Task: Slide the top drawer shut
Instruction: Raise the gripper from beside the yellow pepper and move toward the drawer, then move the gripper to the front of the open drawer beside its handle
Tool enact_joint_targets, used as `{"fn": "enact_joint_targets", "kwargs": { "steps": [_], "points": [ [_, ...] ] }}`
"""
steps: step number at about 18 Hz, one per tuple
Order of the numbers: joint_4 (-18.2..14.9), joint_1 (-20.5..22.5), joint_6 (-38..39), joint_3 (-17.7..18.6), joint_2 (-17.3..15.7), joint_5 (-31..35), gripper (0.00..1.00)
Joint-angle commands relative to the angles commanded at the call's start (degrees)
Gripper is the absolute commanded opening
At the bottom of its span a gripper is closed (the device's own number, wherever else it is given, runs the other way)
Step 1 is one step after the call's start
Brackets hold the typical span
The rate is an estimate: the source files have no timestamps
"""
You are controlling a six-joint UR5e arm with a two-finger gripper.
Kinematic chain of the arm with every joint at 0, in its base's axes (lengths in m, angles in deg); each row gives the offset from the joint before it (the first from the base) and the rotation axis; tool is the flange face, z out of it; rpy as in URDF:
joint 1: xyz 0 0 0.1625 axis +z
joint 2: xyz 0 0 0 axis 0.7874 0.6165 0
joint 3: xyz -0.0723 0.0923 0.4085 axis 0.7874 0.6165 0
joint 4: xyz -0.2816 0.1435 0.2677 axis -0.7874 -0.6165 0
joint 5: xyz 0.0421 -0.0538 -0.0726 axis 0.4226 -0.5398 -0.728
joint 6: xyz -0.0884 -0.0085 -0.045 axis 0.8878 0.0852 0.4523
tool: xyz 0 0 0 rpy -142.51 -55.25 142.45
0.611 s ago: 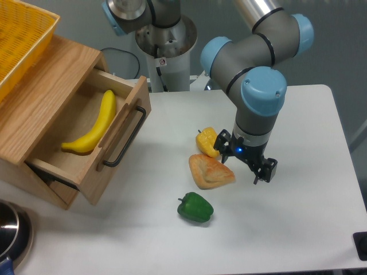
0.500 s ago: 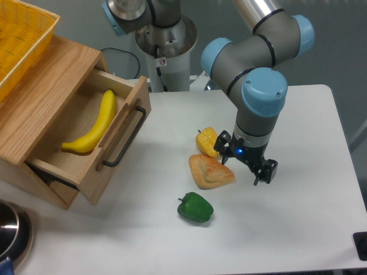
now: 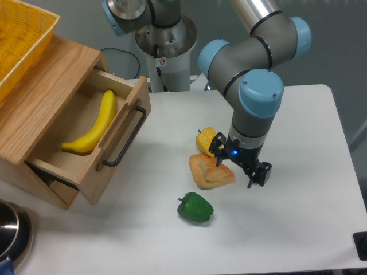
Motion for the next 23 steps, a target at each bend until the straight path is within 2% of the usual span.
{"fn": "enact_joint_targets", "kwargs": {
  "steps": [7,9,13,17,18,19,20,23],
  "points": [
    [-1.31,-0.61,7.83,0.18,-0.7,-0.61,1.0],
    [-4.03,-0.7,10.47,0.44,-1.15,-3.5,1.0],
    [-4.22,-0.97,20.56,0.97,-2.38,-11.94,1.0],
    [-4.22,-1.67,21.64,1.06,-3.52,-12.13,0.99],
    [-4.39,-2.11,21.56,1.23,-4.56,-12.13,0.87],
    [-4.39,-2.2,21.9,1.67,-5.18,-12.39,0.65],
    [-4.39,-2.72,22.17,1.67,-5.28,-12.39,0.51],
    [-4.31,-4.57,23.4,1.94,-6.06,-12.22,0.25]
  ]
}}
